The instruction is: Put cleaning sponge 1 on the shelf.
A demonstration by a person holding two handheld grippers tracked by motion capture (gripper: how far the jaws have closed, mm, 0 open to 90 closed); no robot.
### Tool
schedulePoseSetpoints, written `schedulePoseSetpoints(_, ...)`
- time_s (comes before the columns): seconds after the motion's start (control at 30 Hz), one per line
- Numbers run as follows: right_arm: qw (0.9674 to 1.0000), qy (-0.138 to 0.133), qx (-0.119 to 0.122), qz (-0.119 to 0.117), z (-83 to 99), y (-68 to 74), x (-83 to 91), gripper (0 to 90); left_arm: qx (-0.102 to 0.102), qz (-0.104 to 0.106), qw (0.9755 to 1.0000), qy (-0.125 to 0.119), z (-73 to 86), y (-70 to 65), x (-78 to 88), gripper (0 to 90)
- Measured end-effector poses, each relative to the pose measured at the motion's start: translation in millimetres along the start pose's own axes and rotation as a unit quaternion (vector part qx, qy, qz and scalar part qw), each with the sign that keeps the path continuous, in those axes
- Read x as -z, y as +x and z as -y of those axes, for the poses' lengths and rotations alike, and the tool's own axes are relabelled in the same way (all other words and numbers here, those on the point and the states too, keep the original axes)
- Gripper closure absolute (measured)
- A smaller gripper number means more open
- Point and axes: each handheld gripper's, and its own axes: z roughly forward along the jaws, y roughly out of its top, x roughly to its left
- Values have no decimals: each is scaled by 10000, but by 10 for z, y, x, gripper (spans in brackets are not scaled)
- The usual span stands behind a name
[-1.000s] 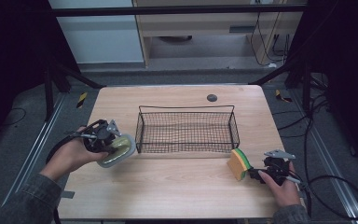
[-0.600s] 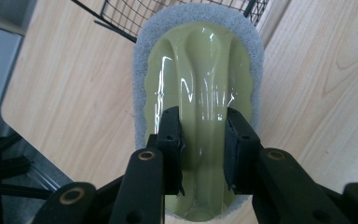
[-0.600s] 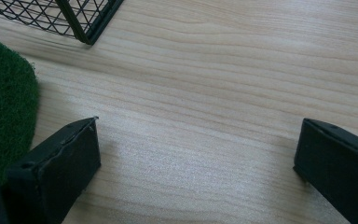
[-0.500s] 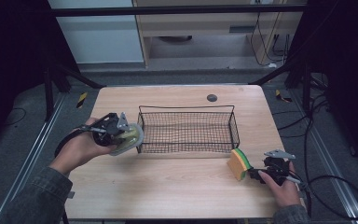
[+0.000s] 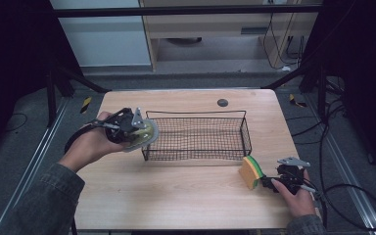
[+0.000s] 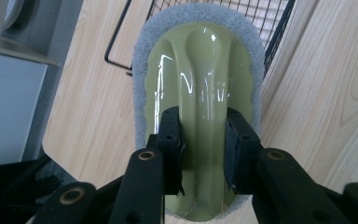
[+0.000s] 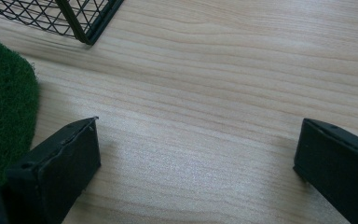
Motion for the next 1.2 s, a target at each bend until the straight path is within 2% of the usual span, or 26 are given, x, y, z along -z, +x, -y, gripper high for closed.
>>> schedulePoseSetpoints(0.2, 10000, 0, -2, 2, -1, 0, -1, 5, -226, -37, 9997, 23, -213, 18, 5, 708)
schedulePoseSetpoints(0.57, 10000, -2, 16, -3, -2, -2, -2, 5, -405, 26, 9991, -90, -389, 28, -47, 708)
schedulePoseSetpoints(0.8, 10000, -5, 27, -5, -2, -4, -3, 5, -448, 35, 9990, -41, -456, 20, -140, 708)
schedulePoseSetpoints(0.97, 10000, -6, 15, -28, -4, -4, -4, 5, -384, 82, 9992, -41, -497, 46, -244, 708)
schedulePoseSetpoints(1.2, 10000, -13, 24, -31, -4, -5, -5, 5, -386, 76, 9992, -50, -508, 68, -284, 708)
